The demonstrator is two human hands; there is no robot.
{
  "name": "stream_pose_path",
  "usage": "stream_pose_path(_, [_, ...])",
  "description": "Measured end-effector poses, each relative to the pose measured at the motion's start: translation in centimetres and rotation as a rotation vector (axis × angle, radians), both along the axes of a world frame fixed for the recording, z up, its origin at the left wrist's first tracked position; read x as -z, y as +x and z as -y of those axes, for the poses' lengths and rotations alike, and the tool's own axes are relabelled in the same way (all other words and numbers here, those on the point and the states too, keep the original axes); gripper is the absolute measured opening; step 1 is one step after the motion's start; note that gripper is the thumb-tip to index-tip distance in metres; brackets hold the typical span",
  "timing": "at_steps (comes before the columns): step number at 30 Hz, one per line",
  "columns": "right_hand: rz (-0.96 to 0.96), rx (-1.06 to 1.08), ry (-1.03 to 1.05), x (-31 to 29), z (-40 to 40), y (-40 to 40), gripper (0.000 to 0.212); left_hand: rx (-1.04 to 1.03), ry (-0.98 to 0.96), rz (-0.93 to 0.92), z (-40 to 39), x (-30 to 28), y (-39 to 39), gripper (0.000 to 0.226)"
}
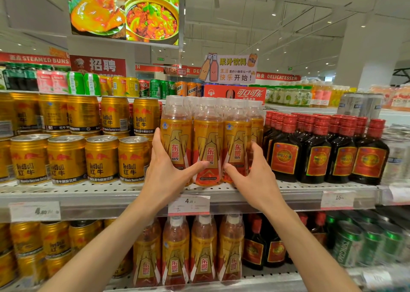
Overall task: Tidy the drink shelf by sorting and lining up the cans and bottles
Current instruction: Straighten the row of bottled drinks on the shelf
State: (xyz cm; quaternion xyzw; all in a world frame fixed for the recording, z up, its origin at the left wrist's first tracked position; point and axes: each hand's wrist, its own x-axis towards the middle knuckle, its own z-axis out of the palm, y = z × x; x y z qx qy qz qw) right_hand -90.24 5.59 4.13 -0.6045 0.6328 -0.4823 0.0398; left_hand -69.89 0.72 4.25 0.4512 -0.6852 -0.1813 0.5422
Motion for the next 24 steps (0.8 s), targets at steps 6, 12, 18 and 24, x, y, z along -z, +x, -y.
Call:
stream_pose_path(6, [-0.023,0.014,-0.023,0.3,-0.2,-0.1,0.095,0.004,0.013,0.019,0.1,0.1,0.2,0.140])
stream_pose_path(12, [0.028,-0.050,0.041,-0.6,0.2,-0.7,0.098,0.013,0.008,-0.004,0.0,-0.1,0.1,0.138])
stream_pose_path(18, [0.040,-0.010,-0.028,-0.1,0.0,-0.1,0.093,0.030,-0.003,0.008,-0.1,-0.2,0.3,0.133])
stream_pose_path(24, [0.031,0.027,-0.070,0.5,0.1,0.5,0.095,0.027,0.000,0.015,-0.3,-0.3,0.5,0.131])
